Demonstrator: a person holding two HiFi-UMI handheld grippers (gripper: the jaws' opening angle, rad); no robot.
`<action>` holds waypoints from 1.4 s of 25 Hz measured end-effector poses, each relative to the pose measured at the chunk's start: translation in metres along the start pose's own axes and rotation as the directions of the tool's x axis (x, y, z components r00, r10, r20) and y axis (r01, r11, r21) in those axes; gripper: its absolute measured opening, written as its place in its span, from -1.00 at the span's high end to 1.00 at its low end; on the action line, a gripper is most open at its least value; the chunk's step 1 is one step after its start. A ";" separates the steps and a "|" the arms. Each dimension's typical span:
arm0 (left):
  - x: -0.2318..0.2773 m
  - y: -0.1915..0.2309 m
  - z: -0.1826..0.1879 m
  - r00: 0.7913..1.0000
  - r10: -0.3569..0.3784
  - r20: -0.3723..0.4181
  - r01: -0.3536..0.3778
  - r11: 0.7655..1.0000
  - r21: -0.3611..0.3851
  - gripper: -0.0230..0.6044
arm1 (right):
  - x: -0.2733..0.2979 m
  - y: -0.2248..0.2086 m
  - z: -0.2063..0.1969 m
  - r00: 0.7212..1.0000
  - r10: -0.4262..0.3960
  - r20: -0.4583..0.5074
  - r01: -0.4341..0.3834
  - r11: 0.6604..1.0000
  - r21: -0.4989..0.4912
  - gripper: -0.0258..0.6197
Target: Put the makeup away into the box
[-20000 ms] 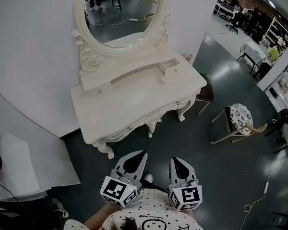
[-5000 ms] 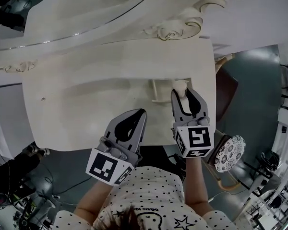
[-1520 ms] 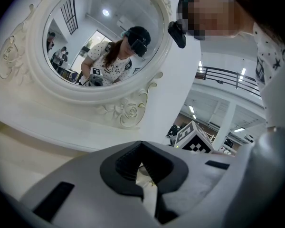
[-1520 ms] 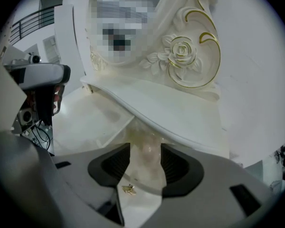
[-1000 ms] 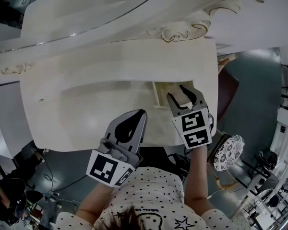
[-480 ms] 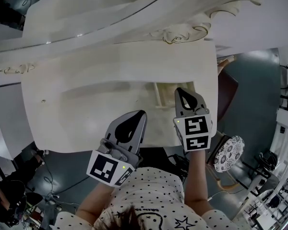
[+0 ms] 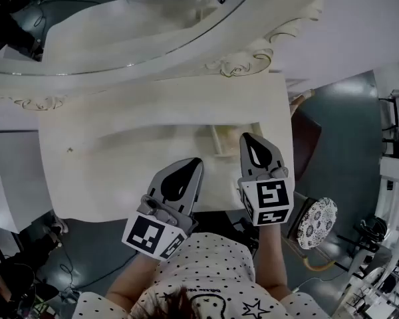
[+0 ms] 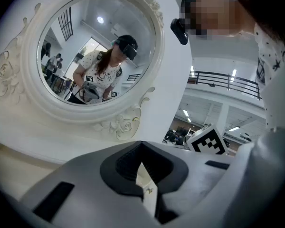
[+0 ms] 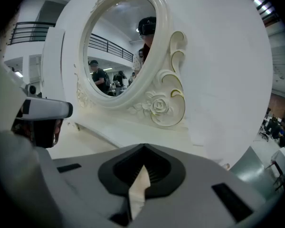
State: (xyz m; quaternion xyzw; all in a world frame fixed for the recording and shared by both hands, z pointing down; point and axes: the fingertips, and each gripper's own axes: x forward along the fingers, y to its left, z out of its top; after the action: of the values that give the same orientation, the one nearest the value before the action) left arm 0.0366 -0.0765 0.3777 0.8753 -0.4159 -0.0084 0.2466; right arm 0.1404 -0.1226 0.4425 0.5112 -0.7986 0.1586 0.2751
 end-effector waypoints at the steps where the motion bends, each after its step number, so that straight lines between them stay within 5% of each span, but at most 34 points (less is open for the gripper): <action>1: -0.002 -0.002 0.004 1.000 -0.004 0.008 0.004 1.000 0.006 0.94 | -0.005 0.002 0.003 1.000 -0.004 0.012 0.004 1.000 0.005 0.90; 19: -0.049 -0.035 0.058 0.990 -0.066 0.124 0.054 0.994 0.092 0.94 | -0.087 0.035 0.052 0.966 -0.067 0.251 0.050 0.996 0.074 0.90; 35: -0.081 -0.041 0.062 0.990 -0.048 0.132 0.027 0.987 0.158 0.94 | -0.132 0.071 0.054 0.928 0.002 0.373 -0.039 0.995 0.091 0.90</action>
State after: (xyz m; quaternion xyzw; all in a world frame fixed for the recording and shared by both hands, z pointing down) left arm -0.0005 -0.0220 0.2896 0.8970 -0.4144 -0.0400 0.1485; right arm 0.1042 -0.0249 0.3222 0.5363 -0.8330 0.1000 0.0919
